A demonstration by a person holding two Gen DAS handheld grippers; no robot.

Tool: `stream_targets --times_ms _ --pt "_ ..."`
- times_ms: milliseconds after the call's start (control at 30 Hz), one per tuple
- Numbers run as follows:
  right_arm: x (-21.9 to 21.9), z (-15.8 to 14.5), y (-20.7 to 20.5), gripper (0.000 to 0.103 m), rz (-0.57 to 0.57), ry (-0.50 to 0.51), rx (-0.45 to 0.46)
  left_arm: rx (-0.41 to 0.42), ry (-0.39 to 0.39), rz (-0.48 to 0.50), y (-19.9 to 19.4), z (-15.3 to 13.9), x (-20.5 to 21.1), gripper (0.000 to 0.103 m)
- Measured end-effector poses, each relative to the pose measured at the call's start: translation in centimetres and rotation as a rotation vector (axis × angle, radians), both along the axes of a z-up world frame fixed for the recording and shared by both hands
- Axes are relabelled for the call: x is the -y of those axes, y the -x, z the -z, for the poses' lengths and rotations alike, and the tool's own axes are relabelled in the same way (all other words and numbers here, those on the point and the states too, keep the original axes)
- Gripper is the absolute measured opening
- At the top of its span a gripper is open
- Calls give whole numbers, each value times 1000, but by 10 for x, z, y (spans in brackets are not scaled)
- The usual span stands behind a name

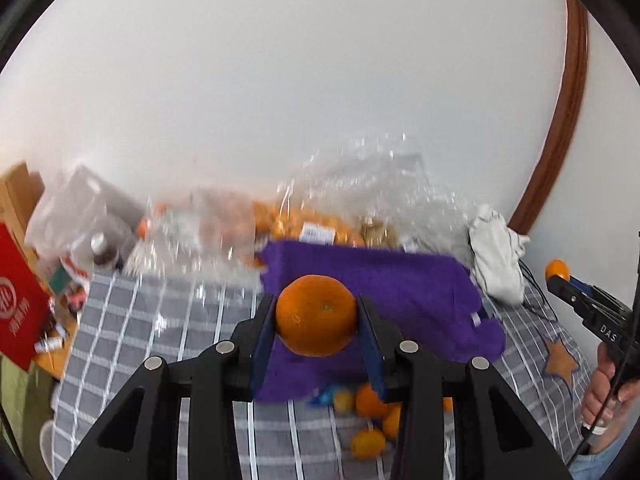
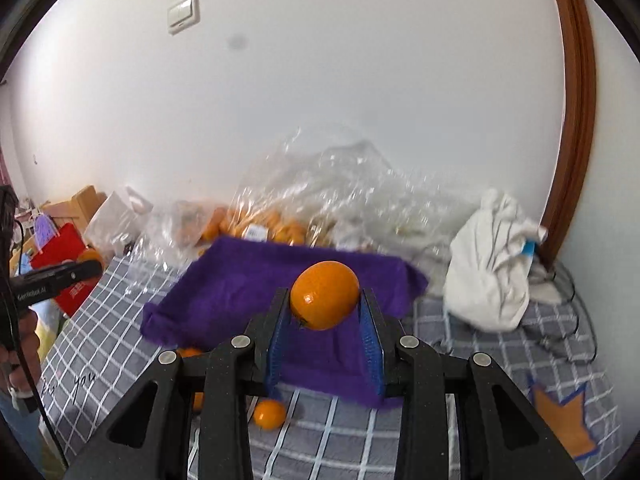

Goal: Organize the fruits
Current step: 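Lift both held oranges and carry them over the purple towel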

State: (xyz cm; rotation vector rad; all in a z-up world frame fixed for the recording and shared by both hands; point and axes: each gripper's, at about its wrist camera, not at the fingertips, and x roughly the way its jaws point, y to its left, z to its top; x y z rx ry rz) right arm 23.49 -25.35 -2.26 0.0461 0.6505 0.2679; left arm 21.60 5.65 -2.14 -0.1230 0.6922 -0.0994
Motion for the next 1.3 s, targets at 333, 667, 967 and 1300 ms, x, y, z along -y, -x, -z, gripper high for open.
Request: stream_targets --times_ms 333,667,967,1300 --pt "-10 28 -75 34 -6 -49 -72 -63 28 14 -79 26 30 38" --pt "-7 117 -124 34 11 -21 -278 -239 22 -5 -129 115 29 38" --pt "-7 142 -130 34 12 15 -340 -315 -34 12 -136 140 35 38" --pt "-8 154 -137 34 14 40 -374 -348 -57 -5 -140 148 37 38"
